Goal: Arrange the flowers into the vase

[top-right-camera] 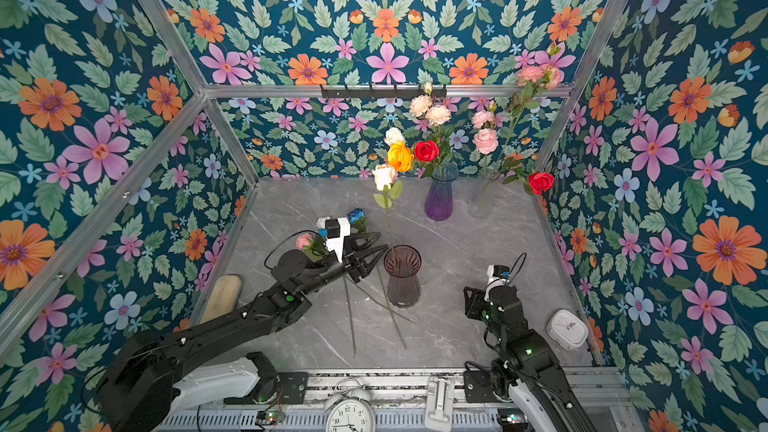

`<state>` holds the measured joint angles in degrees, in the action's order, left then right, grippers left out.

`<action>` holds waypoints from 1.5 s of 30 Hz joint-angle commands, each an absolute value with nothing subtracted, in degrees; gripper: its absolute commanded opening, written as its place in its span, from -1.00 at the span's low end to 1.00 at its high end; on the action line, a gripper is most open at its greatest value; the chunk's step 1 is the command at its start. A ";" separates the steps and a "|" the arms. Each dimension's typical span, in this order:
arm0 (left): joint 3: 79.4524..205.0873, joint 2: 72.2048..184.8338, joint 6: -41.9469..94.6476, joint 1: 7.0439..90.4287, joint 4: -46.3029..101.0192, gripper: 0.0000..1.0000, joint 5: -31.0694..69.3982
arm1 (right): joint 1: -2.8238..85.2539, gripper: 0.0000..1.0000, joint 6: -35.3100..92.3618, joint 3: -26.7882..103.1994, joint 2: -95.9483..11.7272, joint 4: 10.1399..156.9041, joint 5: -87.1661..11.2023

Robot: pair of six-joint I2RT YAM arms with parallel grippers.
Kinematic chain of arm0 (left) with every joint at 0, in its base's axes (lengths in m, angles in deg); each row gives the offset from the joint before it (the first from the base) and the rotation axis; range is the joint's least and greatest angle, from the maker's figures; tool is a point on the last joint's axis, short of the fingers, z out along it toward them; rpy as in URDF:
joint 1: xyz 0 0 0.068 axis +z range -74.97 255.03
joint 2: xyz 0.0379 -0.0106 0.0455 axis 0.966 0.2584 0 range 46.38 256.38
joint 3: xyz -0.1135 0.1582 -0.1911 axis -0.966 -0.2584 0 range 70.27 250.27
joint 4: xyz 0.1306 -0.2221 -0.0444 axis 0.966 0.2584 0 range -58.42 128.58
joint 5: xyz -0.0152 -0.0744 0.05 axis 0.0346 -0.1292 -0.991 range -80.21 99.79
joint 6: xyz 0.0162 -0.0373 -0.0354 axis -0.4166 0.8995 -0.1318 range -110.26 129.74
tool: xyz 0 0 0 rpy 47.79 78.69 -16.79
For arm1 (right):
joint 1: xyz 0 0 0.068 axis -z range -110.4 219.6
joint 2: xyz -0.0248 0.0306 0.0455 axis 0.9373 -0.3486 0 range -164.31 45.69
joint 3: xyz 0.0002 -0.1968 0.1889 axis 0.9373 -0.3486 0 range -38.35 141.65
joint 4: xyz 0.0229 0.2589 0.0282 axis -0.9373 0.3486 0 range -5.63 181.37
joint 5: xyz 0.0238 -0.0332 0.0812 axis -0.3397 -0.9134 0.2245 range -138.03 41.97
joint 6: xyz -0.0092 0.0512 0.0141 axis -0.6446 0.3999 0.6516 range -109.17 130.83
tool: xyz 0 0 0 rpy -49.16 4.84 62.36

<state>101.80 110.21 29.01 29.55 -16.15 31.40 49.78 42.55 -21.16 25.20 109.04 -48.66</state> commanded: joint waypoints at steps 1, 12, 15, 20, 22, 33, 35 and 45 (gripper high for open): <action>100.54 105.96 28.28 29.50 -5.01 0.09 25.43 | 49.69 -0.27 42.38 -21.12 25.14 109.23 -48.87; 103.13 99.28 30.64 31.28 26.58 0.06 4.74 | 49.72 -0.26 42.38 -21.12 25.06 109.29 -48.92; 103.23 100.18 31.80 33.23 28.52 0.05 4.29 | 49.73 -0.27 42.36 -21.08 25.26 109.42 -48.96; 103.90 104.26 33.17 38.09 31.47 0.02 7.21 | 49.67 -0.27 42.38 -21.11 25.24 109.39 -48.87; 104.36 106.34 33.52 39.43 32.27 0.02 9.18 | 49.72 -0.27 42.35 -21.05 25.36 109.42 -48.83; 105.51 116.63 34.72 44.85 32.54 0.01 14.79 | 49.73 -0.26 42.20 -21.32 26.61 109.59 -48.48; 105.43 118.33 33.82 45.46 32.45 0.01 14.89 | 49.73 -0.26 42.14 -21.39 26.96 109.55 -48.32; 107.36 127.17 31.46 47.78 34.31 -0.14 13.05 | 49.72 -0.26 42.29 -21.46 26.96 109.67 -48.46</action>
